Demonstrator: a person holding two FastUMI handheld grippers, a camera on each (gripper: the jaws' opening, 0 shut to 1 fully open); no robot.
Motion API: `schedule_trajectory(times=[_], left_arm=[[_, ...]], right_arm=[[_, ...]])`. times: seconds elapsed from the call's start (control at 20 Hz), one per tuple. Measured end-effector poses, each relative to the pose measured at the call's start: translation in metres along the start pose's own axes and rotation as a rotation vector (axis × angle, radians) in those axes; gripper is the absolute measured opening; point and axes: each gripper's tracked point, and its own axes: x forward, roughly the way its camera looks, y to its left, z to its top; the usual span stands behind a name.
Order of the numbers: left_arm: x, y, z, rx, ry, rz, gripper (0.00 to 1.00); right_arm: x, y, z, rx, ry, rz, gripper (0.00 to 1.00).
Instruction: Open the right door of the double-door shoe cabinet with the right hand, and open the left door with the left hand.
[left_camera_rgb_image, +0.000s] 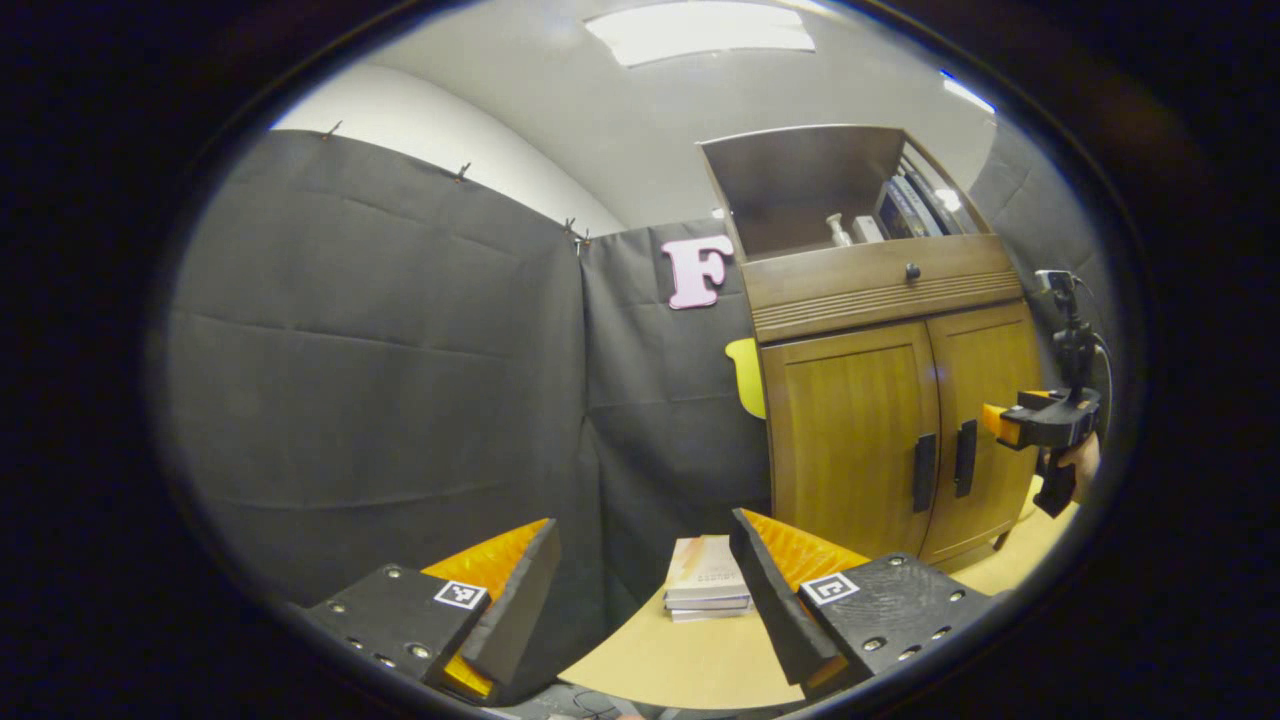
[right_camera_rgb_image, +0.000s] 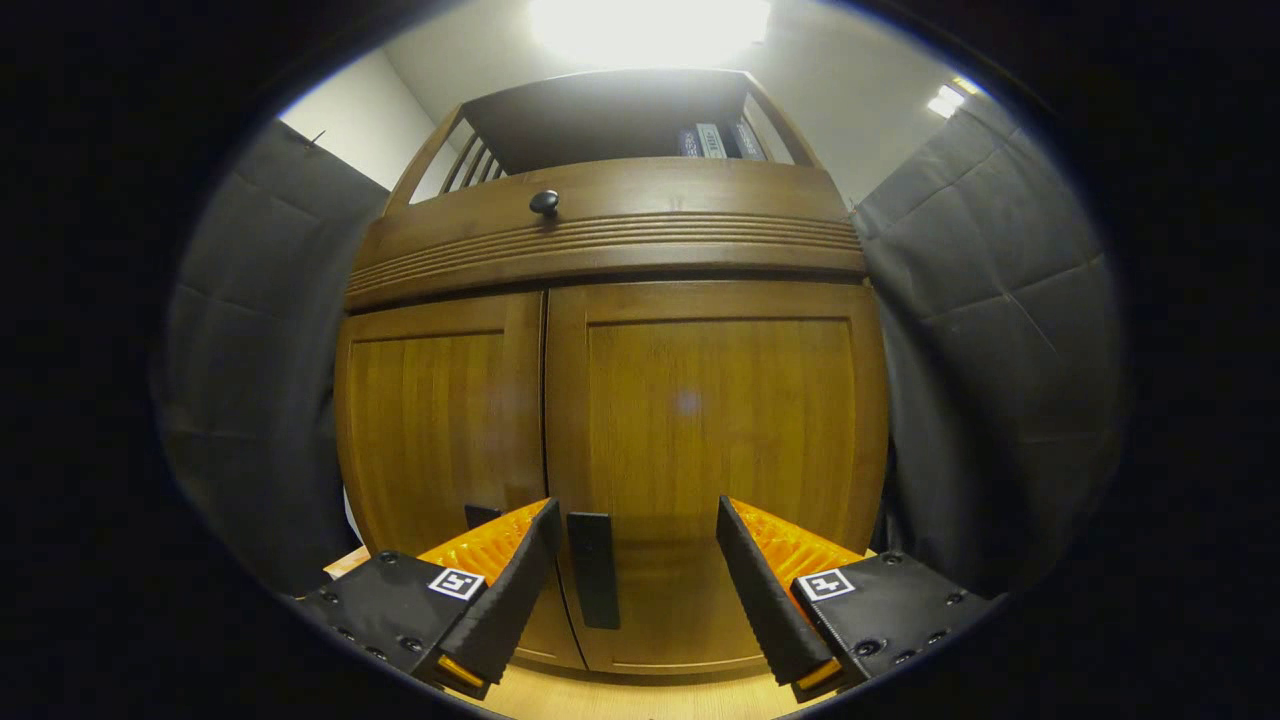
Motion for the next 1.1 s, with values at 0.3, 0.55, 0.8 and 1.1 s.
schedule_trajectory(times=[0.3,0.55,0.8,1.1], left_arm=[[-0.005,0.007,0.000,-0.005,0.008,0.037,1.00],[-0.008,0.013,-0.003,-0.008,0.025,0.060,1.00],[-0.012,0.020,-0.002,0.022,0.020,0.071,1.00],[-0.017,0.022,-0.002,0.038,0.021,0.066,1.00]], right_arm=[[0.028,0.011,-0.023,-0.020,0.047,0.009,0.96],[0.047,0.021,-0.047,-0.021,0.091,0.032,0.97],[0.052,0.027,-0.071,0.004,0.127,0.035,0.85],[0.062,0.032,-0.078,0.004,0.151,0.065,0.60]])
